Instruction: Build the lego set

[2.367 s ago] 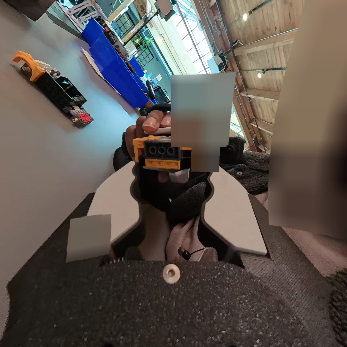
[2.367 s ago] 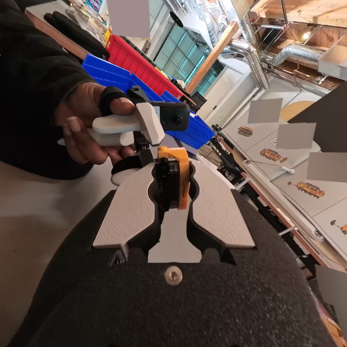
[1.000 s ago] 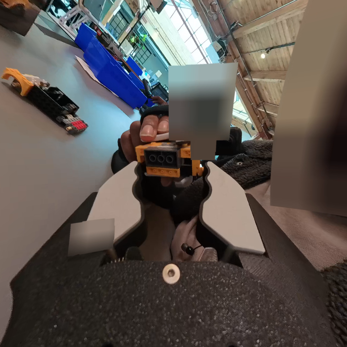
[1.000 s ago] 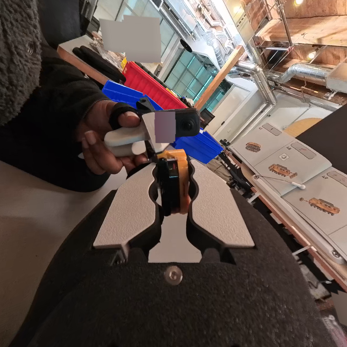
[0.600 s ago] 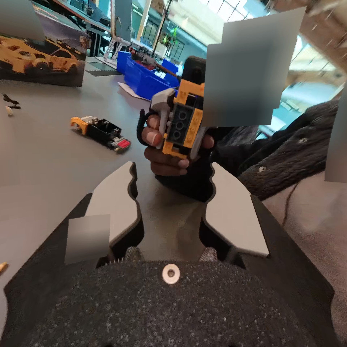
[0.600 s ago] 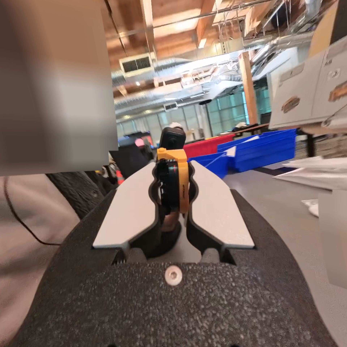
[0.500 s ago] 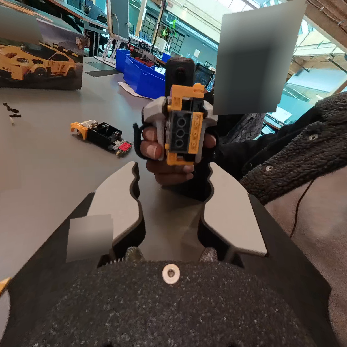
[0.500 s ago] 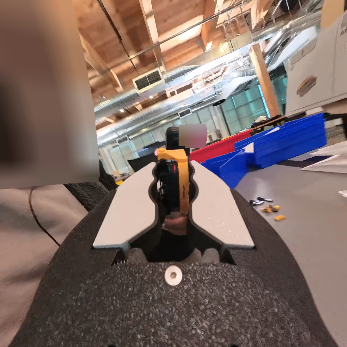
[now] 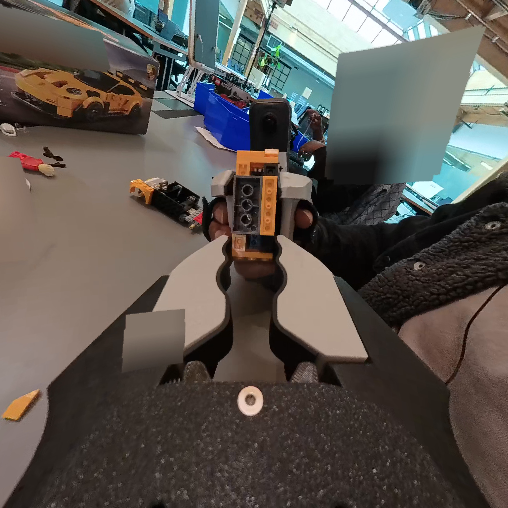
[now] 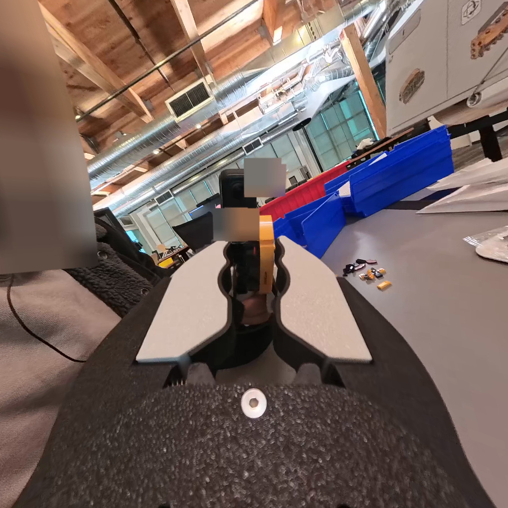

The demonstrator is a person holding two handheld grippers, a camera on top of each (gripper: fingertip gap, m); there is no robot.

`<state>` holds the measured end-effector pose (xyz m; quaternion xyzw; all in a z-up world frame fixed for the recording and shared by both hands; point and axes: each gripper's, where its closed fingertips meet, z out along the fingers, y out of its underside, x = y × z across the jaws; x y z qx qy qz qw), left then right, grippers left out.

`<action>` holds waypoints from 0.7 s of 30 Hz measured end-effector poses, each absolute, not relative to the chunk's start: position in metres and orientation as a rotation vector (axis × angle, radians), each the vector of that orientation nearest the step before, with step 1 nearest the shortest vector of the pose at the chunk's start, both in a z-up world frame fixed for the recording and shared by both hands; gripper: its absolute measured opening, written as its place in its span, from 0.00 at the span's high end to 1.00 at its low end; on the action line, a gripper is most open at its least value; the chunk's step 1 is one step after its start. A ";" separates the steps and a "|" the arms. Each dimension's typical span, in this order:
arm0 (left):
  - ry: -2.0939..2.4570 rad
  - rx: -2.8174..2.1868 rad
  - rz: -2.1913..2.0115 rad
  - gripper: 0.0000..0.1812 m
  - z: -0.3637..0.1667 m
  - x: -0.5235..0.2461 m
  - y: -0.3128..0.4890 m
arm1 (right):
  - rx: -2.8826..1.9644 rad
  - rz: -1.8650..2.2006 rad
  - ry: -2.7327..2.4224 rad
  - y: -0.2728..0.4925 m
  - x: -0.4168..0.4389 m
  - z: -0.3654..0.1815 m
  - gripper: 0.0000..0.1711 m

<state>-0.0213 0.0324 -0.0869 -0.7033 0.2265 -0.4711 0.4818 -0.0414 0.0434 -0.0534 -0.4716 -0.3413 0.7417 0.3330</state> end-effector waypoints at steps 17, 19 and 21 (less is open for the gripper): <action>0.570 -1.895 -0.572 0.85 -0.126 -0.056 0.061 | -1.271 0.839 -1.206 0.073 -0.049 -0.087 0.84; 0.575 -1.906 -0.550 0.85 -0.127 -0.057 0.062 | -1.260 0.809 -1.216 0.073 -0.050 -0.088 0.84; 0.568 -1.932 -0.541 0.85 -0.131 -0.058 0.062 | -1.246 0.739 -1.229 0.075 -0.049 -0.089 0.86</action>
